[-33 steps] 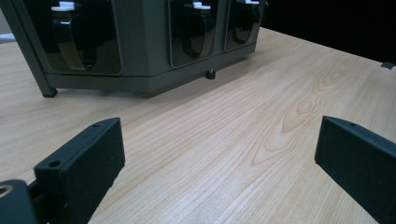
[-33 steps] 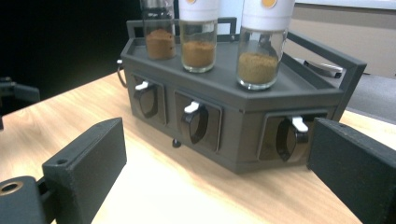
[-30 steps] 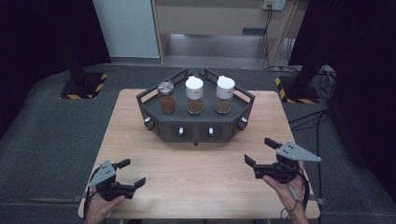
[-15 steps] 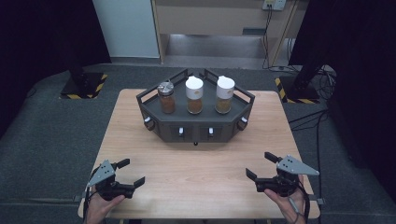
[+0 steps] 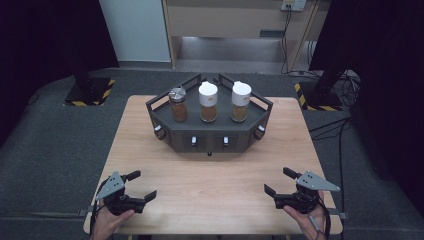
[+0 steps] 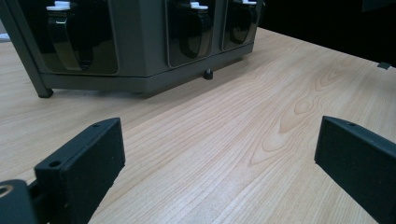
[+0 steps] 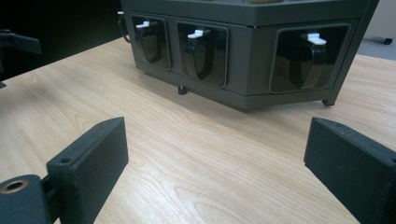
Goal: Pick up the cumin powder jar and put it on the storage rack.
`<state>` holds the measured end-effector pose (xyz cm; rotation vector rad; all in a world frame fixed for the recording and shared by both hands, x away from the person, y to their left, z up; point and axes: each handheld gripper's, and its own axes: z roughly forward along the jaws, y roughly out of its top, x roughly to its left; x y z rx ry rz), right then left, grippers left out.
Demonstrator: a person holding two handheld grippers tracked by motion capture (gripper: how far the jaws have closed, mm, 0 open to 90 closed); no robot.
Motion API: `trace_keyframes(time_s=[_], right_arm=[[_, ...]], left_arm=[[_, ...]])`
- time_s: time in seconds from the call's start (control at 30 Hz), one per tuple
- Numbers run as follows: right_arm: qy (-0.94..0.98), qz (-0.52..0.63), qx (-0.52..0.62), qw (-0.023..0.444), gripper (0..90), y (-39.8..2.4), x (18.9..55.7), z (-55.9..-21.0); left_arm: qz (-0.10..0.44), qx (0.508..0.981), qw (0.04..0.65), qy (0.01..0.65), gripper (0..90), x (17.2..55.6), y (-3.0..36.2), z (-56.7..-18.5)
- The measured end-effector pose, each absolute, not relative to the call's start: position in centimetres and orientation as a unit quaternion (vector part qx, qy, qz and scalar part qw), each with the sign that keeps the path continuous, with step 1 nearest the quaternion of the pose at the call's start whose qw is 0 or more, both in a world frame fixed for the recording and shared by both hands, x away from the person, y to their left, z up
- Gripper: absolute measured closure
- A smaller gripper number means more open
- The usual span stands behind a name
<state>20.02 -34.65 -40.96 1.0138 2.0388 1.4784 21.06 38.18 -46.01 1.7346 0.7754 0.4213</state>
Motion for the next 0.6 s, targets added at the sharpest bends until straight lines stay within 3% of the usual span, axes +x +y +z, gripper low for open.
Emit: trace_keyframes(time_s=[0.6], right_arm=[[0.737, 0.538, 0.359, 0.197, 7.5, -35.1, 20.6, -42.3]], left_arm=[[0.178, 0.739, 0.563, 0.324, 0.7, 21.2, 38.1, -46.0]])
